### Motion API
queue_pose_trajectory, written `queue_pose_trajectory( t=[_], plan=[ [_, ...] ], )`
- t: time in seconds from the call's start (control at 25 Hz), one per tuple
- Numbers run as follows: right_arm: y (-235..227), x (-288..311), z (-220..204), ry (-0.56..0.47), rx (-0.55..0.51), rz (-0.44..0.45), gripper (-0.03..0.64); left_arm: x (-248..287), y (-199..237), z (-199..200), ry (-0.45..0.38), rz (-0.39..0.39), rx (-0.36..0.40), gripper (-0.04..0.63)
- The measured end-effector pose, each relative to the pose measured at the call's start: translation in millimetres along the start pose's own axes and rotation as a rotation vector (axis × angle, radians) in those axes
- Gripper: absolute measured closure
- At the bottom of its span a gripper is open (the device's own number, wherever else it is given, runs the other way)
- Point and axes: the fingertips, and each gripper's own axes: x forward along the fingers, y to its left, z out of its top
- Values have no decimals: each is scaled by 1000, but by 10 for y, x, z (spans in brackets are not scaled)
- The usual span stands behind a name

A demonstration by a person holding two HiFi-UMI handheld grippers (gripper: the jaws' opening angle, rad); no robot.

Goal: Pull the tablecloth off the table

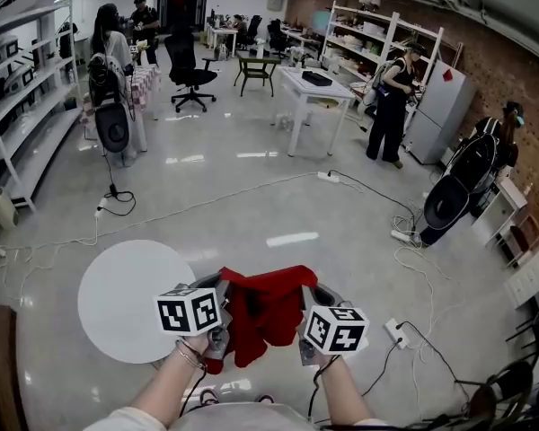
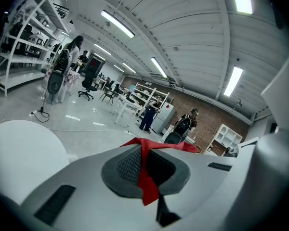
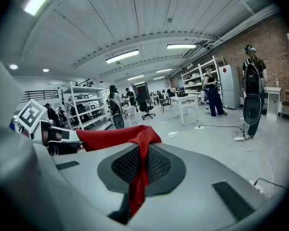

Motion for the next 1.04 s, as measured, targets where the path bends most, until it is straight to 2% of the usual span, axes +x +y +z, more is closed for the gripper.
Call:
queue_pose_trajectory(
  t=[0.72,1.04],
  plan=[
    [18,-5,-81,13,2,-1,589,31,193,-95,34,1,-22,578],
    [-5,20,-18,7,-8,10,589,76,188,-19,23,2,-20,578]
  ],
)
